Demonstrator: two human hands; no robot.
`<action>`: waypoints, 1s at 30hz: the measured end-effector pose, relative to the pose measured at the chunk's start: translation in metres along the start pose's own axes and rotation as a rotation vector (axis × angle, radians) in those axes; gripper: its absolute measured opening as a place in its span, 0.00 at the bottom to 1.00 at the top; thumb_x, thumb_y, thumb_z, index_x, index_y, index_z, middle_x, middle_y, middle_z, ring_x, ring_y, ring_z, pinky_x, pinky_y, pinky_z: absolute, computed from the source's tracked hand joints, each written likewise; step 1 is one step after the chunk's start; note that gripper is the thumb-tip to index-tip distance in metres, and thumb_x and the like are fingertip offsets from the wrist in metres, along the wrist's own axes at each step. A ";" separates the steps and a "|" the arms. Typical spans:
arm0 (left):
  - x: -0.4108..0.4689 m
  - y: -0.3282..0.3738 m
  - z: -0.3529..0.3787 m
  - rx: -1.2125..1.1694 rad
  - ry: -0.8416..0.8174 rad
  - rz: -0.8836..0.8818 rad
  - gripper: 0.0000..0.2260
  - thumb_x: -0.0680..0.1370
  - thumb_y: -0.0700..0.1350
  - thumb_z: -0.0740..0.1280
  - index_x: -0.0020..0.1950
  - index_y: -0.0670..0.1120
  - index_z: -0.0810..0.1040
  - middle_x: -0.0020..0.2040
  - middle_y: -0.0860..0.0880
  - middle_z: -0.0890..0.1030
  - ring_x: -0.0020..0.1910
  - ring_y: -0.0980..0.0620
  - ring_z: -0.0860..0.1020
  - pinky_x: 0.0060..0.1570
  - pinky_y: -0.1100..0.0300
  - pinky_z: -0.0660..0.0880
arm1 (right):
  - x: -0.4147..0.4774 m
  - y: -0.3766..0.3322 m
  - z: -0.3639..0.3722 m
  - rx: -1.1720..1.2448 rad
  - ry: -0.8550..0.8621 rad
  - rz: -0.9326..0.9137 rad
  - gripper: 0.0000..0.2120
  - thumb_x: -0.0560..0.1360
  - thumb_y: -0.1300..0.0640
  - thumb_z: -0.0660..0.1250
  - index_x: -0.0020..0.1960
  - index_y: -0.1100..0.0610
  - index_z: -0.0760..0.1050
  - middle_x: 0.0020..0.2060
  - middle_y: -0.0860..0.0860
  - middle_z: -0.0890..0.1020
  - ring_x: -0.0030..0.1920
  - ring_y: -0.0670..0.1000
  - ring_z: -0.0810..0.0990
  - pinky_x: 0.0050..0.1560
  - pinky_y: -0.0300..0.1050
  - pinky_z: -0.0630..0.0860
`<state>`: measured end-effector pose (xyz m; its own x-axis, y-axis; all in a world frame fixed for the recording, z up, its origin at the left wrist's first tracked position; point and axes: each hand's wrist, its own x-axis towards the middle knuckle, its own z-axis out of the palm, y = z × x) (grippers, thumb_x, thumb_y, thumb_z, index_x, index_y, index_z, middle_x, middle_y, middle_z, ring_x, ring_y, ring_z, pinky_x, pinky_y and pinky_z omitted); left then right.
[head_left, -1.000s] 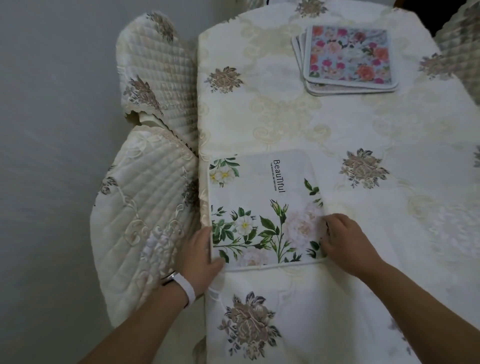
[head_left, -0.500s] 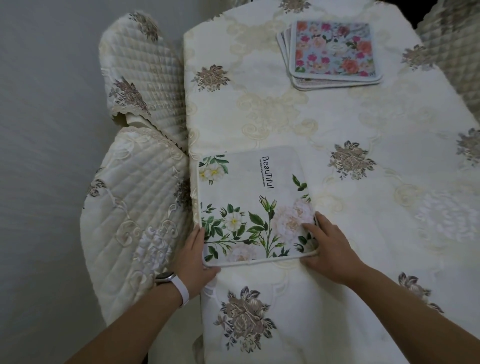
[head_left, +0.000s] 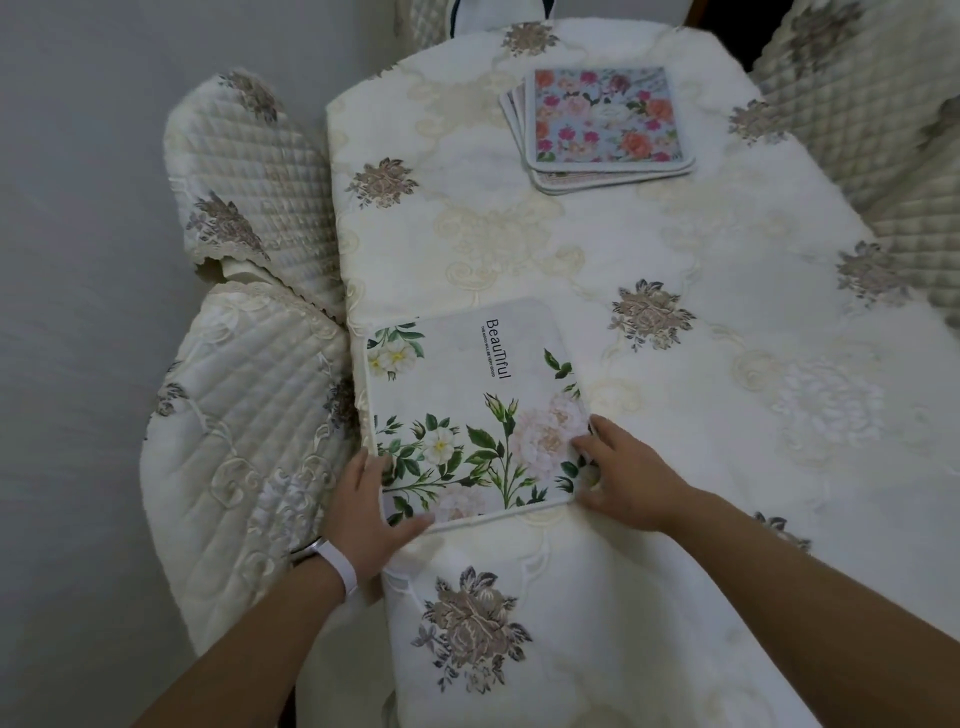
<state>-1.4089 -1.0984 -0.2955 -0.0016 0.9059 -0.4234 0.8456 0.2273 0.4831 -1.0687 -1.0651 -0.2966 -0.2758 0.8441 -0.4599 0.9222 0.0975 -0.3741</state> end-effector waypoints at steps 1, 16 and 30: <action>-0.002 0.008 -0.005 -0.015 0.047 0.028 0.39 0.69 0.62 0.72 0.74 0.47 0.64 0.77 0.46 0.58 0.74 0.46 0.59 0.70 0.48 0.61 | -0.002 -0.004 -0.009 0.011 0.021 0.011 0.28 0.72 0.43 0.64 0.69 0.53 0.68 0.67 0.52 0.68 0.64 0.55 0.72 0.61 0.49 0.73; -0.077 0.141 -0.046 0.436 0.335 0.648 0.21 0.76 0.57 0.59 0.64 0.50 0.77 0.66 0.45 0.76 0.67 0.42 0.72 0.61 0.42 0.72 | -0.118 -0.019 -0.107 -0.280 0.498 -0.179 0.22 0.75 0.47 0.62 0.63 0.58 0.77 0.62 0.58 0.79 0.62 0.60 0.77 0.57 0.55 0.77; -0.153 0.149 -0.031 0.392 0.323 0.926 0.15 0.74 0.51 0.59 0.54 0.49 0.80 0.56 0.47 0.81 0.56 0.44 0.79 0.49 0.47 0.77 | -0.283 -0.051 -0.061 -0.270 0.557 0.067 0.22 0.75 0.44 0.56 0.59 0.56 0.80 0.56 0.55 0.83 0.56 0.58 0.81 0.49 0.51 0.80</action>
<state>-1.2991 -1.1918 -0.1351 0.6394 0.7317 0.2360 0.7025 -0.6808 0.2074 -1.0211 -1.2766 -0.0986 -0.0995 0.9942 0.0414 0.9887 0.1035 -0.1084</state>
